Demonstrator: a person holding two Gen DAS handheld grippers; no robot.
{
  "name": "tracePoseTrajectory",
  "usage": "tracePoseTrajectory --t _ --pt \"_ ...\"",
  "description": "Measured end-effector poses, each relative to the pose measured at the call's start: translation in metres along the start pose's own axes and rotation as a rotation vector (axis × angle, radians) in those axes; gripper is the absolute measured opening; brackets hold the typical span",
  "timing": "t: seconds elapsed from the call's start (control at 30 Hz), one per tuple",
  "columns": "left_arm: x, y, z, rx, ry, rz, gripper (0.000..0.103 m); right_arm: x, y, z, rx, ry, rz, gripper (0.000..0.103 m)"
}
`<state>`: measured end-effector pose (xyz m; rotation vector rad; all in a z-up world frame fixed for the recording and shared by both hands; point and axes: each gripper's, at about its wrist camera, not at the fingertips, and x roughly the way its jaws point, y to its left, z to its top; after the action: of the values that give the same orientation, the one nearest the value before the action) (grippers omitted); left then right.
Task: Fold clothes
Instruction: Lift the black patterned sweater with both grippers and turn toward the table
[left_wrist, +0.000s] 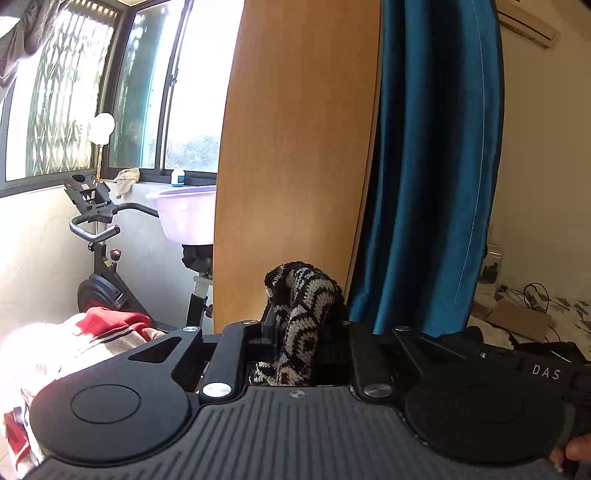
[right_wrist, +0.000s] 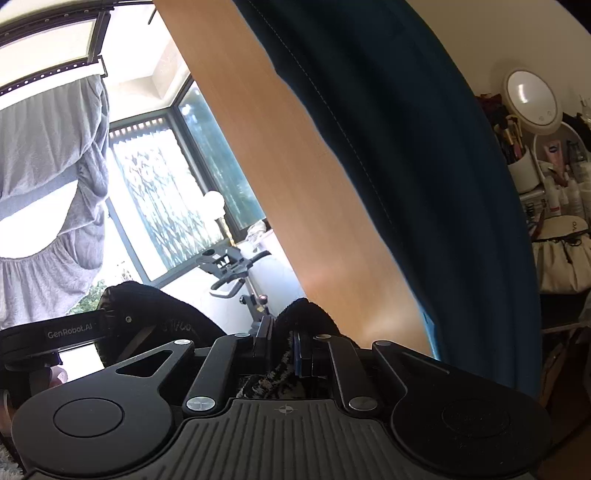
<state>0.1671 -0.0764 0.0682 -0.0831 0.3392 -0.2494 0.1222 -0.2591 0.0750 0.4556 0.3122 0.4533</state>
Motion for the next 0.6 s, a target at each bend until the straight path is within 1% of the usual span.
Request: tracePoseTrajectory --t 0.13,0.2,0.3,0.37,0.47,0.53,0.6 --pt "-0.022 0.025 -0.012 -0.043 0.013 -0.005 0.016 -0.009 0.024 -0.006 -0.034 -0.019 0.044 0.009" --pt "-0.034 0.034 -0.019 -0.044 0.034 -0.022 0.016 -0.016 0.035 -0.012 -0.043 -0.029 0.054 0.009" --pt "-0.057 0.041 -0.030 -0.043 0.039 -0.057 0.016 -0.027 0.053 -0.021 -0.039 -0.021 0.049 0.009" --pt "-0.071 0.044 -0.036 -0.060 0.040 -0.092 0.016 -0.034 0.063 -0.029 -0.035 0.005 0.042 0.009" --pt "-0.093 0.047 -0.053 -0.091 0.032 -0.177 0.016 -0.046 0.078 -0.043 -0.025 0.044 0.036 0.009" --pt "-0.103 0.046 -0.067 -0.100 0.028 -0.229 0.016 -0.055 0.086 -0.053 -0.007 0.056 0.028 0.009" --pt "-0.107 0.042 -0.077 -0.110 0.027 -0.266 0.016 -0.066 0.092 -0.063 0.017 0.067 0.015 0.009"
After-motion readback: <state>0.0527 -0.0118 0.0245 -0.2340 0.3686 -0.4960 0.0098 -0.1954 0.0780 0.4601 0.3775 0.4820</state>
